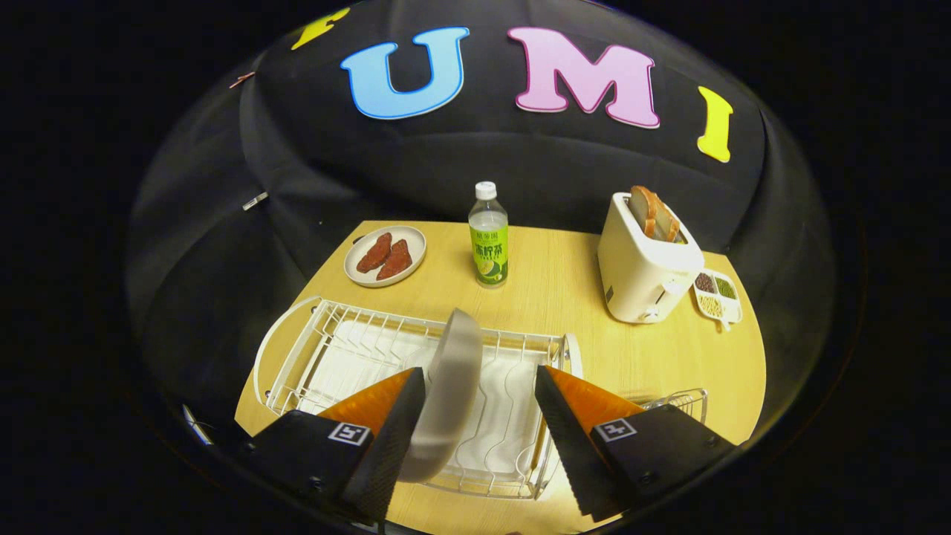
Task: Take the plate from the dish rack, then take the spoon from the basket and place it into the plate.
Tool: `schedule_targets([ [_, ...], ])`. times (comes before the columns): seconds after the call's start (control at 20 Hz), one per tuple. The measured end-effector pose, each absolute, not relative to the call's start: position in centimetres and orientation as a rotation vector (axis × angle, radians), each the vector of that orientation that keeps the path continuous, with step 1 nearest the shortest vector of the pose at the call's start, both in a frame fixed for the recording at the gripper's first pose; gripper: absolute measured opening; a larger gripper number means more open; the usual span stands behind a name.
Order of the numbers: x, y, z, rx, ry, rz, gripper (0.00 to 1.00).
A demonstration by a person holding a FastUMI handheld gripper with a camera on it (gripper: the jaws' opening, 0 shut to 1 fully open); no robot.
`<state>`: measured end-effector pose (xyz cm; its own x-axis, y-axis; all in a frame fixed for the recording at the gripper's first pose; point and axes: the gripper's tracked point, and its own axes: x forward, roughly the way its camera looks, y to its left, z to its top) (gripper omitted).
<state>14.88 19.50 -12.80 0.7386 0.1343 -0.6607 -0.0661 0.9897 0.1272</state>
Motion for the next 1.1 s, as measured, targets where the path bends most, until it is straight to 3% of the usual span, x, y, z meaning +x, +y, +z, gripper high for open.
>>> schedule_targets([
  [0.15,15.0,20.4,-14.2,0.167,0.794,0.084,0.65],
  [0.2,15.0,20.6,-14.5,0.176,0.806,0.078,0.65],
  [0.25,15.0,21.0,-14.6,0.185,0.816,0.072,0.54],
  [0.35,15.1,21.7,-14.9,0.184,0.828,0.058,0.43],
  [0.65,14.9,22.6,-14.5,0.118,0.809,0.009,0.36],
  [1.1,15.6,22.3,-11.9,0.025,0.751,-0.070,0.33],
])
